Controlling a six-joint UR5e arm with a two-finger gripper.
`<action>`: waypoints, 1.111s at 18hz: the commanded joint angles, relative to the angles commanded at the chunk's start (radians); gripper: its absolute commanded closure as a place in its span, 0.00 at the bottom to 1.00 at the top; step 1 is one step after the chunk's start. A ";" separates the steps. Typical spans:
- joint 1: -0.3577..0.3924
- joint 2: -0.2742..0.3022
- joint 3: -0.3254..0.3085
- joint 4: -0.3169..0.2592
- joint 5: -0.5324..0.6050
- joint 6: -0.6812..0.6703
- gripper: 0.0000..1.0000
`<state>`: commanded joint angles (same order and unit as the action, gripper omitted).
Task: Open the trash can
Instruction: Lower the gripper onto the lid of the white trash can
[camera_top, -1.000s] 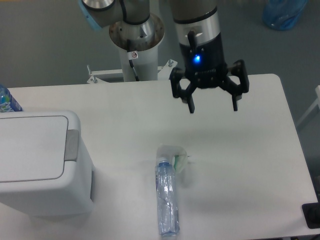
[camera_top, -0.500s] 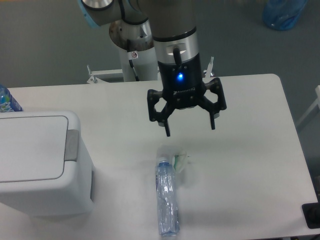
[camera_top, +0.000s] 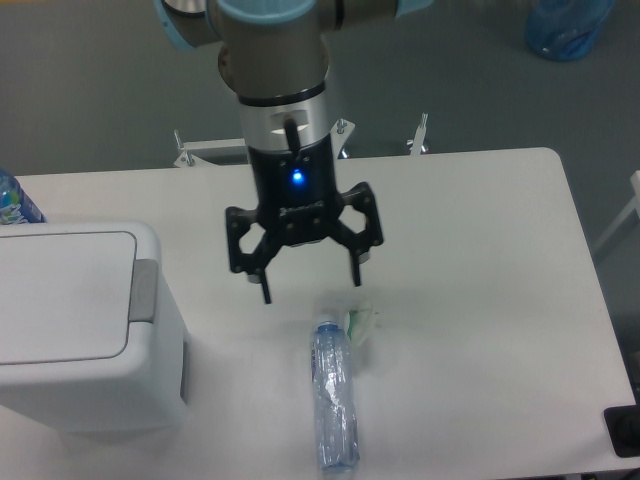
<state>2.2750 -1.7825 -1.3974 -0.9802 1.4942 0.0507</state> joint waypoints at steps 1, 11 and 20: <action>-0.003 0.003 -0.006 0.000 -0.018 -0.009 0.00; -0.063 0.011 -0.081 -0.005 -0.068 -0.029 0.00; -0.078 0.020 -0.098 -0.005 -0.075 -0.031 0.00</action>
<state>2.1967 -1.7625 -1.4956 -0.9848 1.4189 0.0199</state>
